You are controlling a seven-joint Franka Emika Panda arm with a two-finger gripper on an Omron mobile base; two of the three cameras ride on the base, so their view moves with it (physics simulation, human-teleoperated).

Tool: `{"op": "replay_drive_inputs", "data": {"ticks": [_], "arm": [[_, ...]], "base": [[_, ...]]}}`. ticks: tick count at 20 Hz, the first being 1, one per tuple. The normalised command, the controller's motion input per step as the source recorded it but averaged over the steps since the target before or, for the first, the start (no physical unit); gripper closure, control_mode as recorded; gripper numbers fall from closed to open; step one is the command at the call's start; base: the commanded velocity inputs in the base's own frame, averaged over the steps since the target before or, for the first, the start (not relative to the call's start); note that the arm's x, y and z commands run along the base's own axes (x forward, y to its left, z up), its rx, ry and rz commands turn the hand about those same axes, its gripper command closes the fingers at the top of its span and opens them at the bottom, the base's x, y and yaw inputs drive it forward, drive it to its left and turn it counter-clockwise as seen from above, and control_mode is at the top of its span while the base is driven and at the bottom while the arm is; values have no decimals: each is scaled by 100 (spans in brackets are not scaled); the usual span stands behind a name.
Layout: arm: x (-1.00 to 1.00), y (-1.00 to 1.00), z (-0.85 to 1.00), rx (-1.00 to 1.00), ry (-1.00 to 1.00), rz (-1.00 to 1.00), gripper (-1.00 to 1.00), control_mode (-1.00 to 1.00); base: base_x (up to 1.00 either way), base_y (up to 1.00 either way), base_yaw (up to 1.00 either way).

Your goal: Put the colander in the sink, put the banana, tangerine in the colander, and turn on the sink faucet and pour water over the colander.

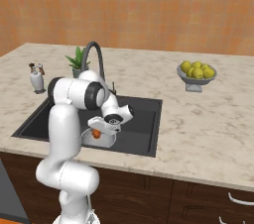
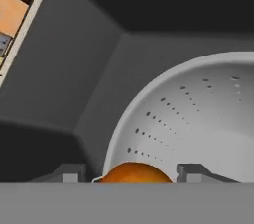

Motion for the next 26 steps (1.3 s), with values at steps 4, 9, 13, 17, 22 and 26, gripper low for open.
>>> {"op": "replay_drive_inputs", "data": {"ticks": [4, 9, 13, 17, 22, 26], "arm": [[-27, 0, 30, 0, -13, 0, -100, -100], [-30, -13, 80, 0, -3, 0, -100, -100], [-36, -42, 100, 0, -3, 0, -100, -100], [-42, -69, 100, 0, 0, 0, -100, -100], [-94, -58, 100, -5, -1, 0, -100, -100], [-100, -13, 99, -9, -5, 0, -100, -100]], "base": [[0, 0, 0], [0, 0, 0], [0, 0, 0], [0, 0, 0], [0, 0, 0], [0, 0, 0]]}}
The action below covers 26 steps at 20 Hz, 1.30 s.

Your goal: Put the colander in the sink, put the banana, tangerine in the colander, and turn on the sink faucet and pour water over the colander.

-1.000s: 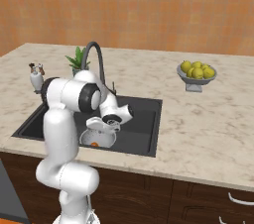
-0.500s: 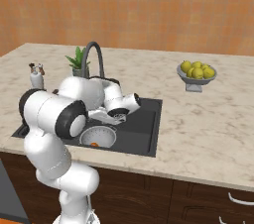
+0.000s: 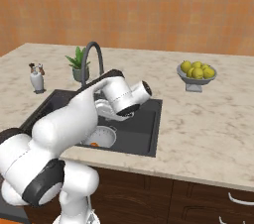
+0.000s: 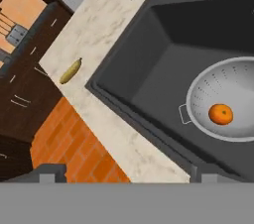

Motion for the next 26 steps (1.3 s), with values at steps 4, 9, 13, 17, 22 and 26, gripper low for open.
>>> {"op": "replay_drive_inputs", "data": {"ticks": [4, 9, 13, 17, 22, 26], "arm": [[-100, 65, 94, -11, -6, -7, -100, -100], [-100, 100, 62, -19, -4, -14, -100, -100], [-91, 100, 36, -23, 0, -14, -100, -100], [-46, 100, 13, -23, 8, -14, -100, -100], [5, 100, 0, -17, 20, -12, -100, -100], [21, 100, -1, -8, 21, -10, -100, -100]], "base": [[0, 0, 0], [0, 0, 0], [0, 0, 0], [0, 0, 0], [0, 0, 0], [0, 0, 0]]}}
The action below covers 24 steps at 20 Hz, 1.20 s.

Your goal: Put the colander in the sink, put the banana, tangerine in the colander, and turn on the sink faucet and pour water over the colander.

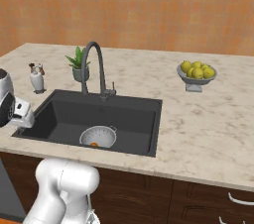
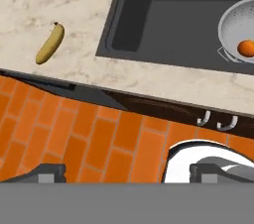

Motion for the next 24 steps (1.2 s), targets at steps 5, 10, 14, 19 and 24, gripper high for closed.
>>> {"op": "replay_drive_inputs", "data": {"ticks": [5, 10, 14, 19, 24], "arm": [[26, 100, -7, -5, 19, -12, -100, -100], [24, 100, -40, -4, 13, -10, -100, -100], [29, 100, -52, -2, 3, -9, -100, -100], [38, 99, -46, -1, 5, -9, -100, -100], [37, 93, -46, -3, 7, -12, -100, -100]], "base": [[0, 0, 0], [0, 0, 0], [0, 0, 0], [0, 0, 0], [0, 0, 0]]}}
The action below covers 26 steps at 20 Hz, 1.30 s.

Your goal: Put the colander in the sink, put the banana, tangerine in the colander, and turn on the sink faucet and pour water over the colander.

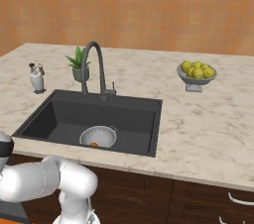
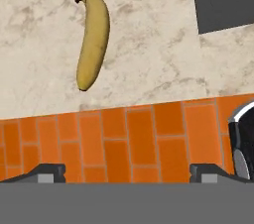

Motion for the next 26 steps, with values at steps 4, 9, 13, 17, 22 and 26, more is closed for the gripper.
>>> {"op": "replay_drive_inputs", "data": {"ticks": [4, 9, 13, 17, 22, 26], "arm": [[46, 75, -27, -7, 0, -16, -100, -100], [52, 50, -16, -15, 0, -17, -100, -100], [64, 16, -28, -18, 5, -17, -100, -100], [44, 0, -39, -18, 9, -13, -100, -100], [6, -8, -50, -11, 11, -7, -100, -100], [0, -31, -56, -1, 7, -1, -100, -100]], "base": [[0, 0, 0], [0, 0, 0], [0, 0, 0], [0, 0, 0], [0, 0, 0], [0, 0, 0]]}}
